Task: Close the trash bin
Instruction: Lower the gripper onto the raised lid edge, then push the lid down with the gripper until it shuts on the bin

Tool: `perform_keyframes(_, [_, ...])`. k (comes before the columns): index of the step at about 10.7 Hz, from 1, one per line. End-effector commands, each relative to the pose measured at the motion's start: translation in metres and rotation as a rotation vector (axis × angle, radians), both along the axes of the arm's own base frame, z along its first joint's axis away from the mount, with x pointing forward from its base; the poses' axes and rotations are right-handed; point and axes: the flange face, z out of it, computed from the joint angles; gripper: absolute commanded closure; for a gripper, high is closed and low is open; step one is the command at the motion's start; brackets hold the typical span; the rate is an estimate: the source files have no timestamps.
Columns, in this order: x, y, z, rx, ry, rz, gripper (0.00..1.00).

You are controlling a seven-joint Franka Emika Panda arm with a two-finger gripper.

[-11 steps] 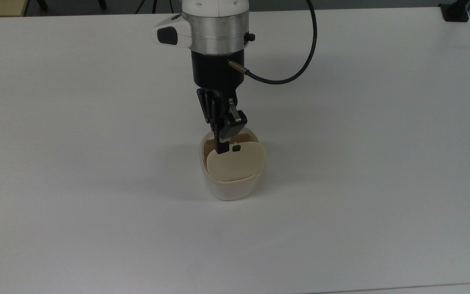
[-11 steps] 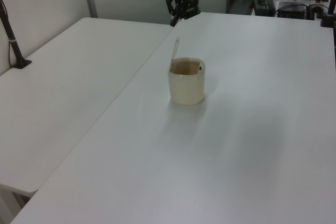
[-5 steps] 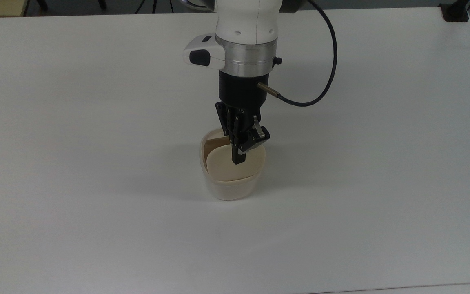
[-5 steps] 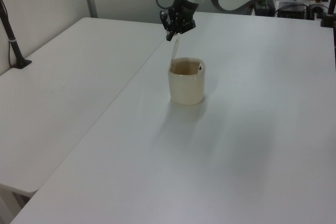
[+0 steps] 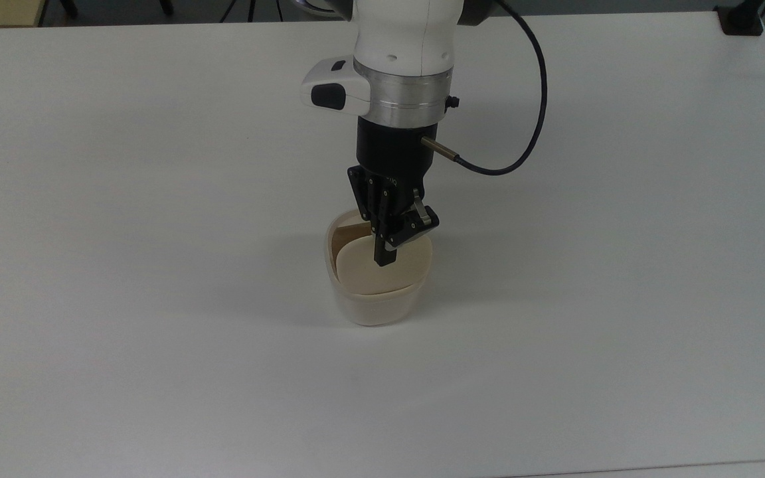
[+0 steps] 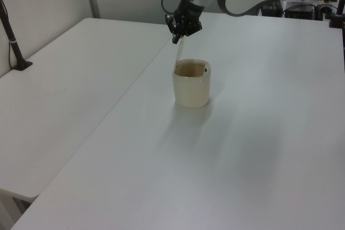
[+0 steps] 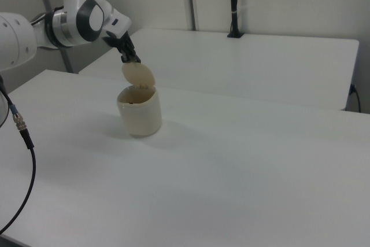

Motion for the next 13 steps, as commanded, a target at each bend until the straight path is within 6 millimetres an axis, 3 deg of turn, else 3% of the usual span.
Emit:
perform_keyframes(1, [-0.021, 0.000, -0.012, -0.030, 0.042, 0.044, 1.00])
perform_keyframes(5, [-0.039, -0.010, -0.018, -0.064, 0.079, 0.097, 1.00])
perform_keyframes(8, [-0.046, -0.016, -0.051, -0.087, 0.145, 0.127, 1.00])
perform_keyframes(13, [-0.054, -0.006, -0.100, -0.113, 0.228, 0.177, 1.00])
